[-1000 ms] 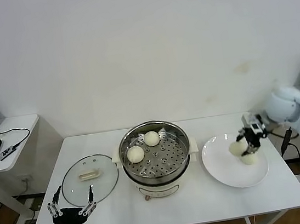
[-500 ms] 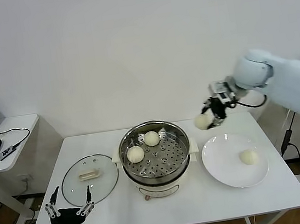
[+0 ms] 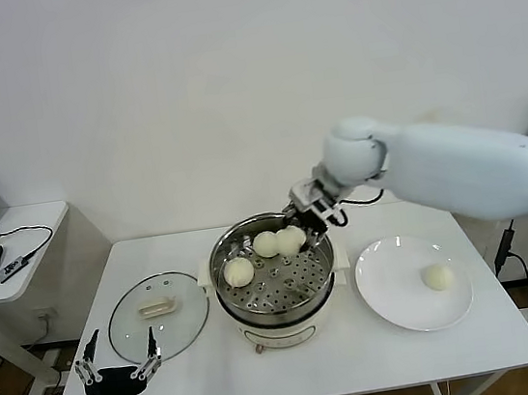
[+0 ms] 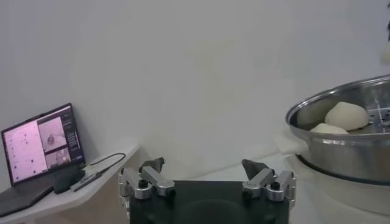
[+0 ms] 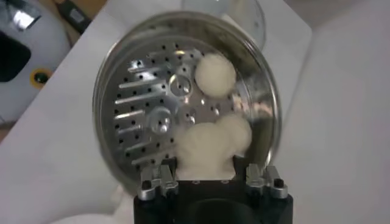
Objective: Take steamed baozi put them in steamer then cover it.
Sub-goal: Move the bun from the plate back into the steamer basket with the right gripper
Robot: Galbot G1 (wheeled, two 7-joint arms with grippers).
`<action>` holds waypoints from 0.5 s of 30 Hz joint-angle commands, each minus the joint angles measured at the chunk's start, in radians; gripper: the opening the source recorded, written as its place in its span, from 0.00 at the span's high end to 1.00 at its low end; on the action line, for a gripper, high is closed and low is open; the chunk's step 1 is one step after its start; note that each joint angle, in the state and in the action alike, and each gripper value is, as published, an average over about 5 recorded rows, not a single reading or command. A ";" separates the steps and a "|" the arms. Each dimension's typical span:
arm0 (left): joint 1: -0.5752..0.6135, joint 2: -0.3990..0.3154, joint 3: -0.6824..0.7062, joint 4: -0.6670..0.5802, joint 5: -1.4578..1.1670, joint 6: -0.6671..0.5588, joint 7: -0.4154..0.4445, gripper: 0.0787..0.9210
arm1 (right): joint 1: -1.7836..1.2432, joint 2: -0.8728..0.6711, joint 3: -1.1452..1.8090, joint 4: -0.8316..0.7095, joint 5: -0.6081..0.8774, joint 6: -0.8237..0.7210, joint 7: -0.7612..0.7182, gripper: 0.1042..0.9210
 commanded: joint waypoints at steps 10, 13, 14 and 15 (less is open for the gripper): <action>0.003 -0.020 0.004 -0.006 0.000 -0.001 -0.002 0.12 | -0.034 0.149 -0.099 -0.019 -0.248 0.325 0.003 0.40; 0.005 -0.024 0.004 -0.008 -0.001 -0.002 -0.002 0.12 | -0.039 0.154 -0.100 -0.031 -0.268 0.350 0.002 0.40; 0.005 -0.025 0.004 -0.008 -0.001 -0.003 -0.003 0.12 | -0.041 0.155 -0.100 -0.034 -0.272 0.357 0.002 0.40; 0.006 -0.025 0.003 -0.007 -0.001 -0.003 -0.003 0.12 | -0.044 0.155 -0.099 -0.035 -0.274 0.362 0.002 0.40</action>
